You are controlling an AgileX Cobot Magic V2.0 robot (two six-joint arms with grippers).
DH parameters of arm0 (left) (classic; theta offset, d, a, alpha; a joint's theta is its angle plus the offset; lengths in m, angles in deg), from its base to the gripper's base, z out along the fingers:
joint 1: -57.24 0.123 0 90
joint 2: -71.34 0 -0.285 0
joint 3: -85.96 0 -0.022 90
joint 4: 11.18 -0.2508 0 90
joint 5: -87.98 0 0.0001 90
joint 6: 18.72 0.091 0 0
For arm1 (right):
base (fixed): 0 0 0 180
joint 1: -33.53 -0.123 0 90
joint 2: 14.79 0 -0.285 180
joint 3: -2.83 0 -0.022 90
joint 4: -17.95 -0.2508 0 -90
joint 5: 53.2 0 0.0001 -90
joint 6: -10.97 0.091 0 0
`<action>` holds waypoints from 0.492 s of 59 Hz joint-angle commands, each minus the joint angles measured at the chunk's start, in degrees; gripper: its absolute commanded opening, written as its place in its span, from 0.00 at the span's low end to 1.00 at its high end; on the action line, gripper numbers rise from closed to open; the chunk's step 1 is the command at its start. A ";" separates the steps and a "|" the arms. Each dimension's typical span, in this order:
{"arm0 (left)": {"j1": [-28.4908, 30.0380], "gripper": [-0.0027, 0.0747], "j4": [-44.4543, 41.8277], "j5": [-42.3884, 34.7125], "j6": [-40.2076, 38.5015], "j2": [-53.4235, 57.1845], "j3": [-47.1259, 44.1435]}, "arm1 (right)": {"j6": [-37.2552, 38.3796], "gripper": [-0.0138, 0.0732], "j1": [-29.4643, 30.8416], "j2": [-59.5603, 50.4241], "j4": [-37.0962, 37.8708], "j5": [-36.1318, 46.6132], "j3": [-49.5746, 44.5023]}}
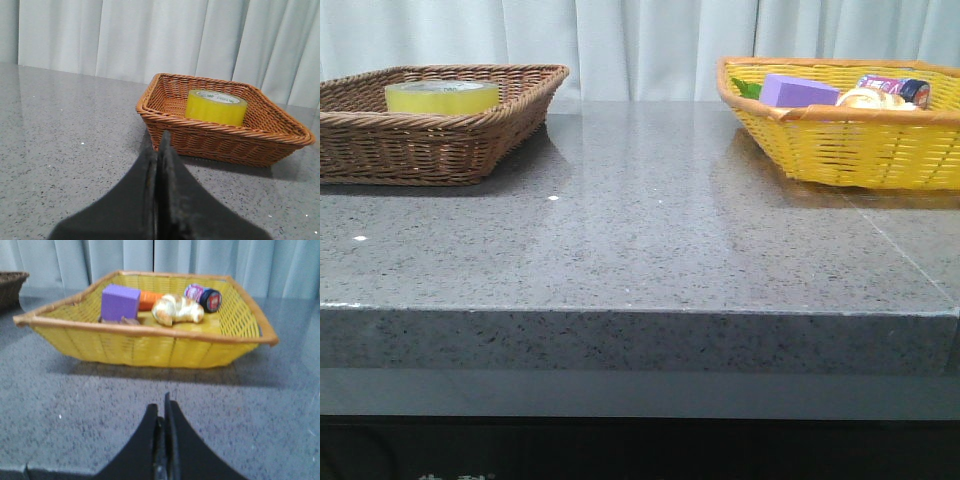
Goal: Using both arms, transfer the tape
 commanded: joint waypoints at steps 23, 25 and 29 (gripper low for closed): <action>0.01 0.01 0.16 -4.62 -0.65 0.98 -2.26 | -0.52 0.08 1.33 -1.62 0.30 5.55 1.20; 0.01 0.01 0.16 -4.62 -0.65 0.98 -2.26 | -0.52 0.08 1.77 -1.62 0.30 5.55 1.20; 0.01 0.01 0.16 -4.62 -0.65 0.98 -2.26 | -0.52 0.08 2.56 -1.62 0.30 6.33 1.20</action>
